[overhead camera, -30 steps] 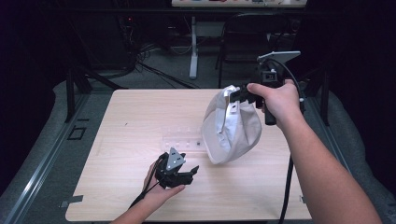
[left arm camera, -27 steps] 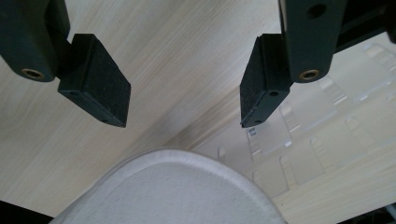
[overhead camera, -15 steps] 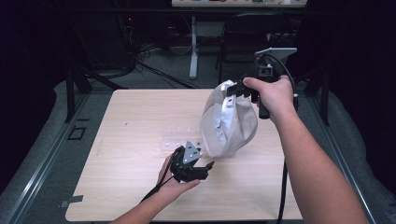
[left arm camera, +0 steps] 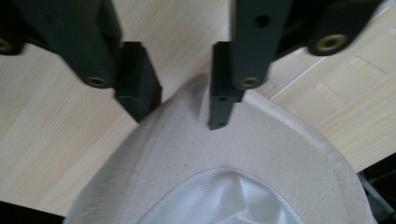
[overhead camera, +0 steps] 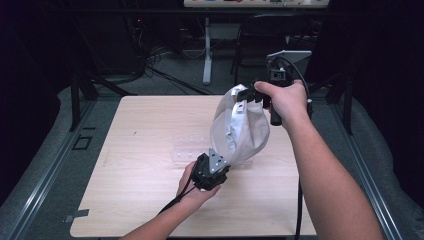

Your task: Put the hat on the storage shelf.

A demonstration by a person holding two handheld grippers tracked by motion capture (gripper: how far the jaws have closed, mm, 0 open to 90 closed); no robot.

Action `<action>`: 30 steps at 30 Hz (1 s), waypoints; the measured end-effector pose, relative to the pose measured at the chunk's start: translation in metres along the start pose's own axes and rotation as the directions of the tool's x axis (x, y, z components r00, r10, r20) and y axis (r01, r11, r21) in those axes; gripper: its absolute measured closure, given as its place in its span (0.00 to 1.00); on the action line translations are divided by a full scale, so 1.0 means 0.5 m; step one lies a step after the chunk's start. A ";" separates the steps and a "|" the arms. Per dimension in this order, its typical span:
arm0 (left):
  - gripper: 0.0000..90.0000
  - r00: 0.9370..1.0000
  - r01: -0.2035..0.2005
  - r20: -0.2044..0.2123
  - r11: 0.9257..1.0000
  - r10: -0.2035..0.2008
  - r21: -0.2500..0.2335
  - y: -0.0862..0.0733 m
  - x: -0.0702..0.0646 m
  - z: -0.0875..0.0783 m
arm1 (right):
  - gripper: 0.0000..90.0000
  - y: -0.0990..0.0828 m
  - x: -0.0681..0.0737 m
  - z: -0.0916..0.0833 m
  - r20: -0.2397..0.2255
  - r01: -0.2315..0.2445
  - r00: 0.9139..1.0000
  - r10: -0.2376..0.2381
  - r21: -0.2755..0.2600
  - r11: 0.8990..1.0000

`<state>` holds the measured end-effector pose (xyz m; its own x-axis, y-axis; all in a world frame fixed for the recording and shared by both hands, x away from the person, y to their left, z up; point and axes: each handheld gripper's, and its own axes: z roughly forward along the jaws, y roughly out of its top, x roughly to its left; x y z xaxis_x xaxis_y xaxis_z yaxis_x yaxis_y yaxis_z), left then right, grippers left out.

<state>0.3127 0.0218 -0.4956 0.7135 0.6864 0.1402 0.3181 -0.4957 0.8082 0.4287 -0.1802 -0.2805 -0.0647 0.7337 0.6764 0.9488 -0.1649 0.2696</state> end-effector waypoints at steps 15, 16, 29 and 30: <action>0.91 1.000 -0.010 -0.011 0.999 0.010 -0.032 0.000 0.067 -0.033 | 0.91 0.001 0.031 0.018 -0.013 0.019 1.000 -0.020 -0.009 1.000; 0.92 1.000 0.005 -0.003 0.999 -0.005 -0.048 0.001 0.074 -0.036 | 0.91 0.001 0.036 0.020 -0.019 0.028 0.999 -0.028 -0.009 1.000; 0.95 0.991 0.097 0.100 0.992 -0.089 -0.077 0.007 0.125 -0.035 | 0.91 0.007 0.044 0.047 -0.040 0.028 0.999 -0.029 -0.008 1.000; 0.95 0.988 0.112 0.116 0.990 -0.102 -0.082 0.009 0.131 -0.035 | 0.91 0.008 0.045 0.052 -0.042 0.028 0.999 -0.028 -0.017 0.999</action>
<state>0.3501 0.0739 -0.4728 0.7451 0.6669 -0.0101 0.3432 -0.3704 0.8631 0.4393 -0.1470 -0.2820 -0.1043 0.7100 0.6964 0.9413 -0.1556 0.2996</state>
